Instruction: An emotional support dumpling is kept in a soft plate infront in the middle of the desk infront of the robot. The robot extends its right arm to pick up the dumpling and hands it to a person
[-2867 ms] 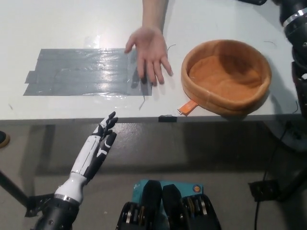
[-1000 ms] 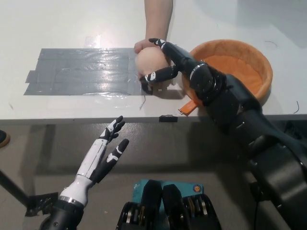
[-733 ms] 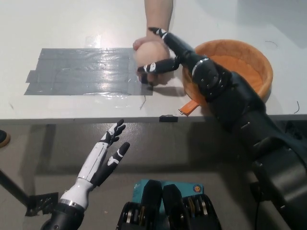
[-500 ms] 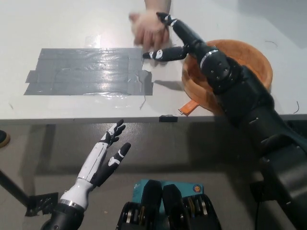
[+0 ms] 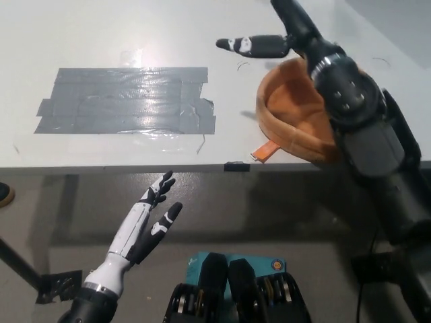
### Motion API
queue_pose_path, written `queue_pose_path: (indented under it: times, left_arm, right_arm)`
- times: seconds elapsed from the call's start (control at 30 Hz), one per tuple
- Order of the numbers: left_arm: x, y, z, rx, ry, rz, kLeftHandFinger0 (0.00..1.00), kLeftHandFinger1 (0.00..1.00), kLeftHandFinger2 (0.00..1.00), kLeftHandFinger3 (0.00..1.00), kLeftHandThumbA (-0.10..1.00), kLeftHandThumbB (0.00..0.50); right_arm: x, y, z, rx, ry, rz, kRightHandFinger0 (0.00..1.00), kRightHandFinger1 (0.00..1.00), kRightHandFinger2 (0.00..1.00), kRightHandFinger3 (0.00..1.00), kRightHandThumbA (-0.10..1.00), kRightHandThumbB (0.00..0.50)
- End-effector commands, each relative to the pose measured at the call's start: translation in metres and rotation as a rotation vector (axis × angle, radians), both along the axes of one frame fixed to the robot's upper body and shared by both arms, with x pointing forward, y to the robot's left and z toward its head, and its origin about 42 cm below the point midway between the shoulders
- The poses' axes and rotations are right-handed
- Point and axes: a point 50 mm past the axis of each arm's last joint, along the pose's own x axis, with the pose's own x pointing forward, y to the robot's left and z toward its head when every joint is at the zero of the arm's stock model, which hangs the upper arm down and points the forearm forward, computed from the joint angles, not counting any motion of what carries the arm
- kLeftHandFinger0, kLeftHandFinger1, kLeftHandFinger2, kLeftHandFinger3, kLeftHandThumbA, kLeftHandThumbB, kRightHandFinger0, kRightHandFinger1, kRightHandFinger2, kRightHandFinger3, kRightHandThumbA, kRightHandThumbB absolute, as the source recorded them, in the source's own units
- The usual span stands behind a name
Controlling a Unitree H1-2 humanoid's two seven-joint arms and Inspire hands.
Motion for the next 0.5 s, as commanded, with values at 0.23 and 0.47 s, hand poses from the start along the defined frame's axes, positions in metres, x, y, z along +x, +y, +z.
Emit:
queue_pose_path:
  times: [0.23,0.47]
  left_arm:
    - [0.046,0.003,0.058,-0.038,-0.17,0.013,1.0,1.0,1.0,1.0,0.96,0.069]
    - [0.05,0.004,0.062,-0.027,-0.174,0.018,1.0,1.0,1.0,1.0,0.96,0.061]
  right_arm:
    - [-0.187,-0.076,0.088,0.28,-0.454,0.231,1.0,1.0,1.0,1.0,0.9,0.5]
    - [-0.232,-0.088,0.054,0.313,-0.47,0.209,1.0,1.0,1.0,1.0,0.87,0.449]
